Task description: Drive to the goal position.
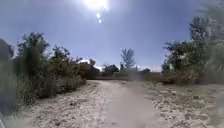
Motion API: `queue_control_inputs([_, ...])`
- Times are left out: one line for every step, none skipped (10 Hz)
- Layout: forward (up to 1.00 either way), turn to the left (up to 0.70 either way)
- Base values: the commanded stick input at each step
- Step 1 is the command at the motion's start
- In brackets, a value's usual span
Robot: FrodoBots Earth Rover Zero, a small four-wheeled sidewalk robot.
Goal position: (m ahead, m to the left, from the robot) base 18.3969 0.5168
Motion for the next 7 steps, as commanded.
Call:
queue_control_inputs([0.45, 0.00])
queue_control_inputs([0.45, 0.00])
queue_control_inputs([0.45, 0.00])
queue_control_inputs([0.45, 0.00])
queue_control_inputs([0.45, 0.00])
queue_control_inputs([0.45, 0.00])
queue_control_inputs([0.45, 0.00])
